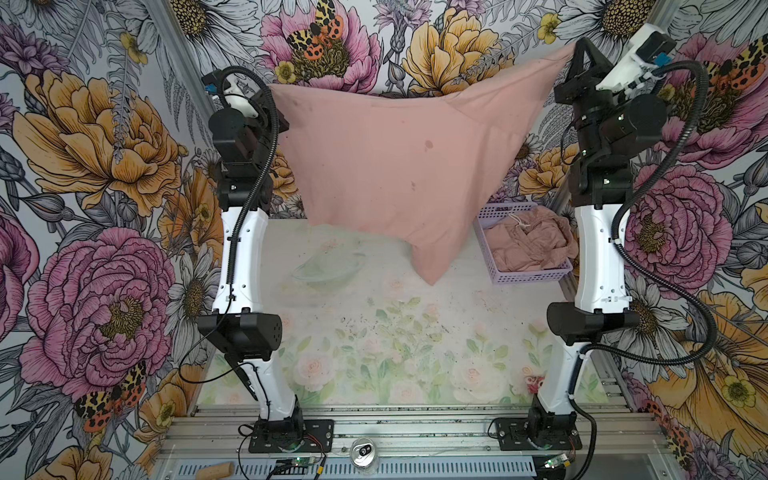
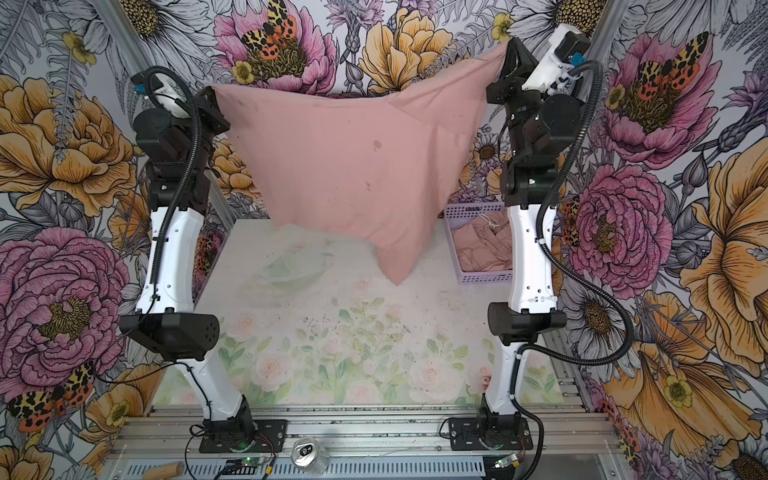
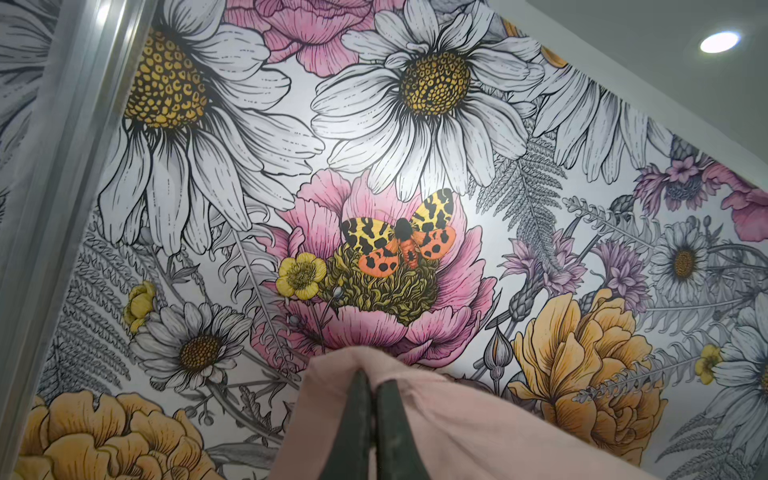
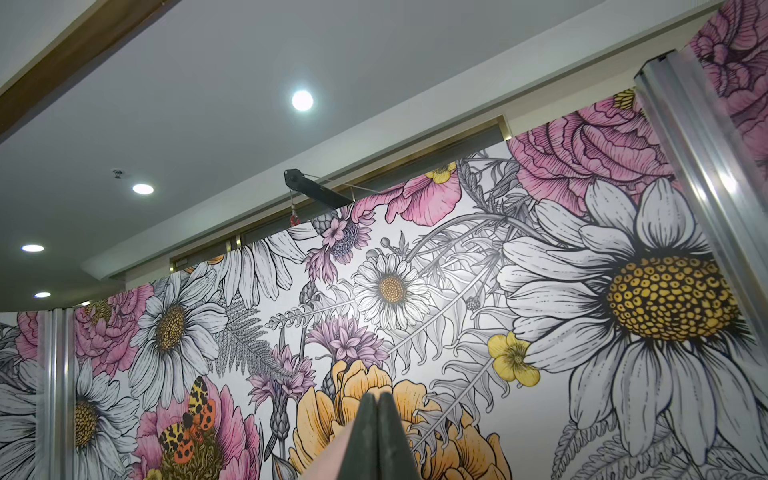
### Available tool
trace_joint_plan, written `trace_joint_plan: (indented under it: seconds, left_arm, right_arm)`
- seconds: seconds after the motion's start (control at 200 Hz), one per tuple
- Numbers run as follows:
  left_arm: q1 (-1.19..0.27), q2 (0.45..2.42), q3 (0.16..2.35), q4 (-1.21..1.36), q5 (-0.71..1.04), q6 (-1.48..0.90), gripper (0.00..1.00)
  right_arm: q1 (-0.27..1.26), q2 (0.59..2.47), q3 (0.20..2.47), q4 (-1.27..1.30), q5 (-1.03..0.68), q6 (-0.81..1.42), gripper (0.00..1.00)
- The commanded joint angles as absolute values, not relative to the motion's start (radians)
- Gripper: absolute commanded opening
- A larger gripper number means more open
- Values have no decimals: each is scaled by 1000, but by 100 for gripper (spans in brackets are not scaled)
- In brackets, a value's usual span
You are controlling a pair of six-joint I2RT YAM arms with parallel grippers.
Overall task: Fold and stack the mixed laundry pile
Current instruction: 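Lower the T-shirt and drag it flat toward the robot with both grippers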
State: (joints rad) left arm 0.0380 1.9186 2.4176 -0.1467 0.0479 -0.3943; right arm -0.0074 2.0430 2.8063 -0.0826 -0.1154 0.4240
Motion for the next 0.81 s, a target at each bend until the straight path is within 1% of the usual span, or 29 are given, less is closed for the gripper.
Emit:
trace_joint_plan:
  seconds: [0.0,0.085,0.145,0.175,0.245,0.3,0.33,0.35,0.36,0.375,0.395,0.4,0.41,0.42,0.425,0.47,0.56,0.66,0.801]
  left_arm:
    - [63,1954,2541,-105,89,-406,0]
    - [65,1919,2487,-78,131,-404,0]
    - [67,1857,2362,-52,174,-398,0]
    - [66,1799,2281,-37,193,-395,0]
    - [67,1659,2001,58,222,-390,0]
    - [72,1533,1761,158,232,-389,0]
    - [78,1471,1663,193,238,-391,0]
    - [80,1430,1594,211,246,-394,0]
    - [83,1410,1566,218,250,-395,0]
    - [87,1381,1491,226,253,-396,0]
    - [90,1345,1428,233,259,-396,0]
    - [92,1336,1414,234,259,-397,0]
    - [93,1321,1386,234,262,-396,0]
    - [94,1300,1357,235,264,-396,0]
    - [95,1291,1343,235,266,-396,0]
    - [102,1216,1227,233,278,-397,0]
    - [115,1098,1048,195,306,-400,0]
    - [119,994,884,130,337,-420,0]
    - [115,851,674,-27,299,-513,0]
  right_arm:
    - [-43,2065,2868,16,-78,410,0]
    - [-60,2053,2867,-3,-134,402,0]
    - [-69,2039,2865,-48,-213,390,0]
    - [-72,2032,2862,-80,-246,385,0]
    - [-72,1993,2811,-166,-373,369,0]
    - [-68,1934,2697,-224,-467,368,0]
    - [-61,1881,2601,-232,-502,361,0]
    - [-52,1824,2473,-227,-523,346,0]
    - [-50,1812,2461,-224,-525,342,0]
    - [-37,1759,2343,-210,-526,320,0]
    - [-27,1719,2275,-198,-523,300,0]
    - [-19,1692,2210,-188,-517,291,0]
    - [-16,1677,2195,-181,-516,284,0]
    - [-6,1637,2101,-160,-507,274,0]
    - [-6,1637,2101,-160,-507,274,0]
    - [15,1511,1858,-96,-498,268,0]
    - [27,1319,1516,-56,-495,298,0]
    - [35,1137,1225,-66,-468,334,0]
    - [37,988,999,-151,-482,384,0]
